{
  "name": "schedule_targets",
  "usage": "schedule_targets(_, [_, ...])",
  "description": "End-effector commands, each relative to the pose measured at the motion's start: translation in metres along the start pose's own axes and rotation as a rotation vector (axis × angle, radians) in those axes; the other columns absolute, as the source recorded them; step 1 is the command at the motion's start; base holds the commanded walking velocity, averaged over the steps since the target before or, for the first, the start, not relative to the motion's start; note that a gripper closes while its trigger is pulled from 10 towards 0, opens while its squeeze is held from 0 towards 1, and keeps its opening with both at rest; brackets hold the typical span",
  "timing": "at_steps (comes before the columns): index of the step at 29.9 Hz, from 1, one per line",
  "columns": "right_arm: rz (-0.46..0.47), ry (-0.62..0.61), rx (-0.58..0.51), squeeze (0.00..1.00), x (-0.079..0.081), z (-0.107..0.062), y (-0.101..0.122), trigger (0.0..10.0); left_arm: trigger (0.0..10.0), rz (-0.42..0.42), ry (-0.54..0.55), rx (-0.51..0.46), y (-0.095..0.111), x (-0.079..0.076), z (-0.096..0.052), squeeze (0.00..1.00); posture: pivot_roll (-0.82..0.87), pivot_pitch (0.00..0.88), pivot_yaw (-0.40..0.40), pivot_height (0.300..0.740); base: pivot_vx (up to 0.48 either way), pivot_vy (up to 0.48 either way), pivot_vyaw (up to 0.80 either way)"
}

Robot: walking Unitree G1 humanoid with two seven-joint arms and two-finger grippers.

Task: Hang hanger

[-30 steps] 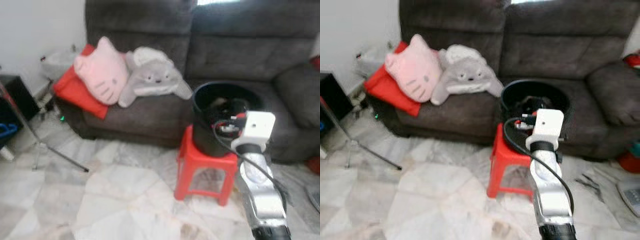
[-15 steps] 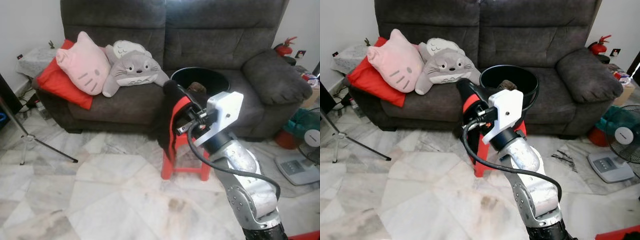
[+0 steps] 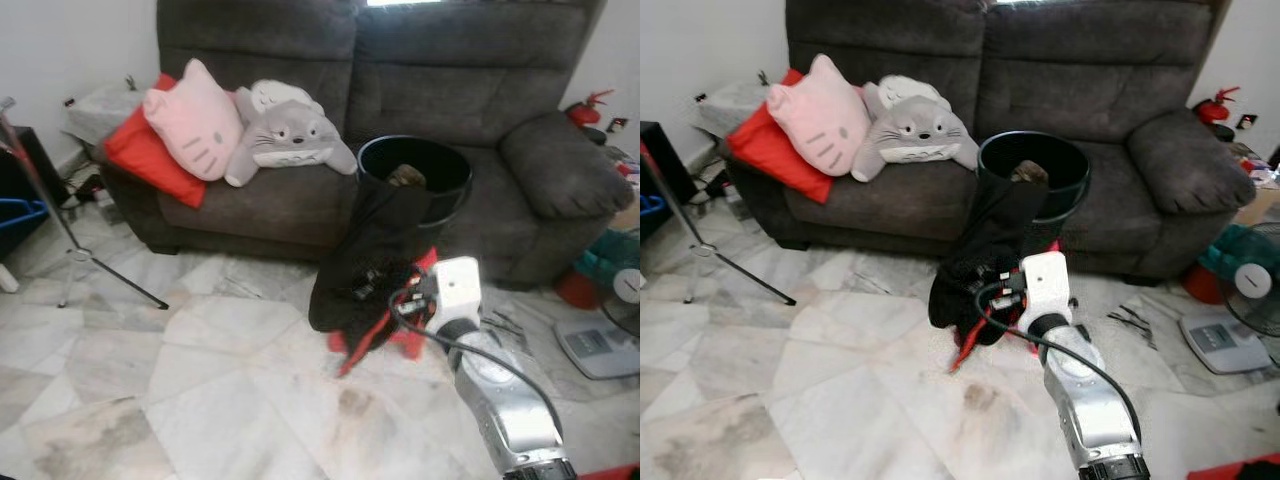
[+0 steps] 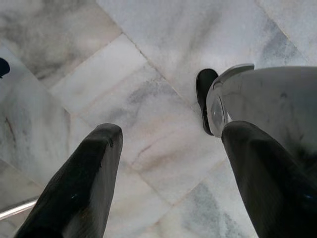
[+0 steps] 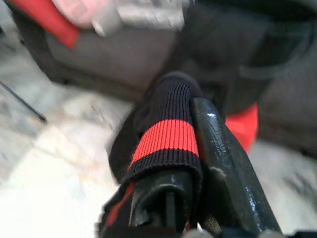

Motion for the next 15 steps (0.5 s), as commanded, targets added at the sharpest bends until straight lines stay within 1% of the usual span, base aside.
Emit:
schedule_targets(1, [-0.002, 0.004, 0.057, 0.0, 0.002, -0.002, -0.021, 10.0, 10.0, 0.022, 0.0, 0.014, -0.002, 0.001, 0.0, 0.0, -0.05, 0.0, -0.011, 0.74, 0.0, 0.0, 0.0])
schedule_targets(3, [0.001, 0.008, 0.07, 0.0, 0.003, -0.002, -0.027, 10.0, 10.0, 0.022, 0.0, 0.014, -0.002, 0.001, 0.0, 0.0, -0.05, 0.0, -0.011, 0.74, 0.0, 0.0, 0.0])
schedule_targets(6, [-0.009, 0.034, 0.112, 0.0, 0.011, -0.001, -0.04, 10.0, 10.0, 0.025, -0.002, 0.015, -0.002, 0.001, 0.0, 0.0, -0.05, 0.0, -0.012, 0.74, 0.0, 0.0, 0.0])
schedule_targets(8, [-0.034, 0.052, 0.218, 0.0, 0.015, -0.003, -0.063, 10.0, 10.0, 0.028, -0.005, 0.016, -0.002, 0.001, 0.0, 0.0, -0.05, 0.0, -0.012, 0.74, 0.0, 0.0, 0.0])
schedule_targets(10, [-0.059, 0.059, 0.265, 0.0, 0.016, -0.006, -0.074, 10.0, 10.0, 0.028, -0.005, 0.015, -0.002, 0.0, 0.0, 0.0, -0.05, 0.0, -0.013, 0.74, 0.0, 0.0, 0.0])
schedule_targets(11, [-0.086, 0.069, 0.317, 0.0, 0.016, -0.009, -0.088, 10.0, 10.0, 0.028, -0.006, 0.015, -0.002, 0.0, 0.0, 0.0, -0.05, 0.0, -0.013, 0.74, 0.0, 0.0, 0.0])
schedule_targets(12, [-0.097, 0.075, 0.353, 0.0, 0.017, -0.012, -0.096, 10.0, 10.0, 0.029, -0.007, 0.015, -0.002, 0.0, 0.0, 0.0, -0.05, 0.0, -0.013, 0.74, 0.0, 0.0, 0.0])
schedule_targets(15, [-0.12, 0.07, 0.402, 0.0, 0.015, -0.016, -0.111, 10.0, 10.0, 0.03, -0.008, 0.015, -0.002, 0.0, 0.0, 0.0, -0.05, 0.0, -0.014, 0.74, 0.0, 0.0, 0.0])
Point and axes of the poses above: a point about 5 cm out from each wrist's last joint towards the gripper, its own z axis pointing out of the wrist towards the gripper, its own y axis along the axis of the wrist's last joint, x = y × z, the point moved 3 cm from there along z, pointing out of the wrist towards the gripper, and after that the axes turned 1 degree about -z, right-handed, at the moved point
